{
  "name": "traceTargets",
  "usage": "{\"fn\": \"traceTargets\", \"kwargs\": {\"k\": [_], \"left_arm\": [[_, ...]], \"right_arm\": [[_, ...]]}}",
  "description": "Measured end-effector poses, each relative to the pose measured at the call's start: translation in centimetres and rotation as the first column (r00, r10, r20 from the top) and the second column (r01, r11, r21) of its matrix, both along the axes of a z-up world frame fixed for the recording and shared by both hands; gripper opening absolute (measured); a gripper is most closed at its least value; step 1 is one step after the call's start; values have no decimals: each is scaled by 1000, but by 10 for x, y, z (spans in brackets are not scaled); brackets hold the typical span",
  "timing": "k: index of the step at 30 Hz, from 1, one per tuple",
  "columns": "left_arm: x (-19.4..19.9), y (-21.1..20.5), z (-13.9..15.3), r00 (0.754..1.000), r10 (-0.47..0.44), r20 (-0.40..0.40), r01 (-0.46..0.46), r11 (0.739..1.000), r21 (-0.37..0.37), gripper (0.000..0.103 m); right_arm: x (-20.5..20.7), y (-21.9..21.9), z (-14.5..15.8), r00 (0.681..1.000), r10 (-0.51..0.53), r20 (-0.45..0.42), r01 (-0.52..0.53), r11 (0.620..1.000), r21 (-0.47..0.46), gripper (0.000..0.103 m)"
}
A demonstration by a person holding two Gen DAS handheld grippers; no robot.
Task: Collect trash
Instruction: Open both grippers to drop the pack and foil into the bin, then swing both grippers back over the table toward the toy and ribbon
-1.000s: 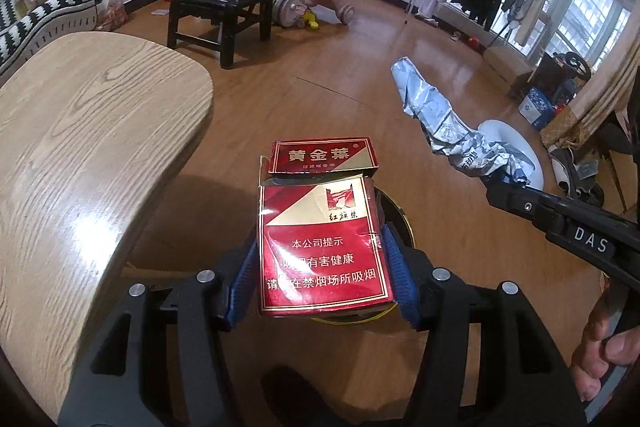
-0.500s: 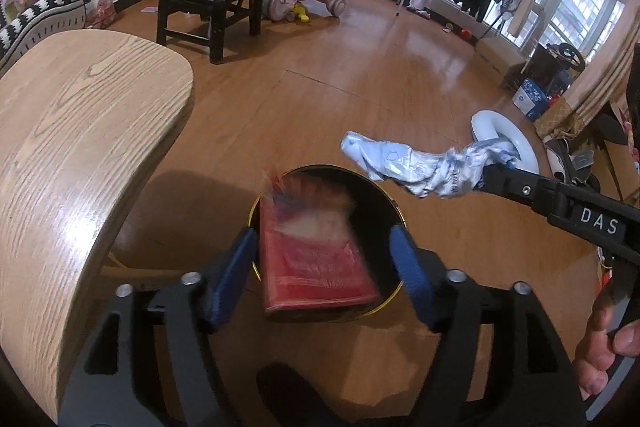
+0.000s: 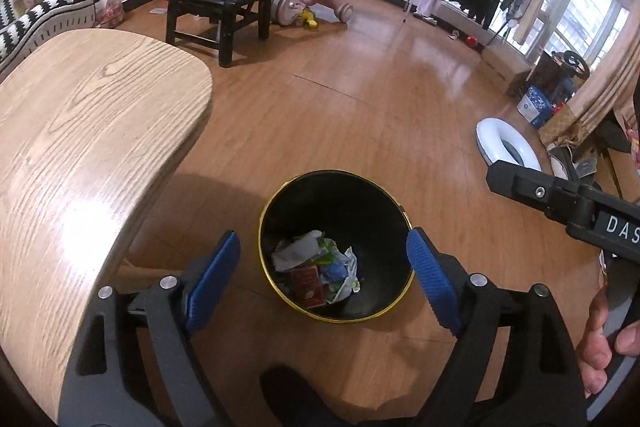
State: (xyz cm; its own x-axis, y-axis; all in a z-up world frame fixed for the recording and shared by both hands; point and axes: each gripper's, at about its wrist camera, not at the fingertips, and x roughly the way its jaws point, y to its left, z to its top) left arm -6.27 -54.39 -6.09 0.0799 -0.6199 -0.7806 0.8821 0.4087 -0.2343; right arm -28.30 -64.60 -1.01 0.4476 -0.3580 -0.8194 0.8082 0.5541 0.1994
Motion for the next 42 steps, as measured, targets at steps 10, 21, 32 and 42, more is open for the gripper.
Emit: {"fn": "traceTargets", "kwargs": {"k": [10, 21, 32, 42], "left_arm": [[26, 50, 26, 993, 103, 55, -102, 995, -18, 93], [109, 212, 62, 906, 413, 94, -412, 911, -34, 95], [158, 415, 82, 701, 697, 149, -700, 713, -43, 96], [169, 530, 81, 568, 810, 146, -816, 578, -31, 96]], "right_arm": [[50, 30, 20, 989, 143, 40, -143, 990, -21, 83], [162, 142, 49, 881, 466, 80, -460, 884, -86, 89], [263, 299, 60, 671, 736, 86, -730, 677, -97, 89], [323, 425, 50, 470, 882, 38, -875, 471, -115, 89]]}}
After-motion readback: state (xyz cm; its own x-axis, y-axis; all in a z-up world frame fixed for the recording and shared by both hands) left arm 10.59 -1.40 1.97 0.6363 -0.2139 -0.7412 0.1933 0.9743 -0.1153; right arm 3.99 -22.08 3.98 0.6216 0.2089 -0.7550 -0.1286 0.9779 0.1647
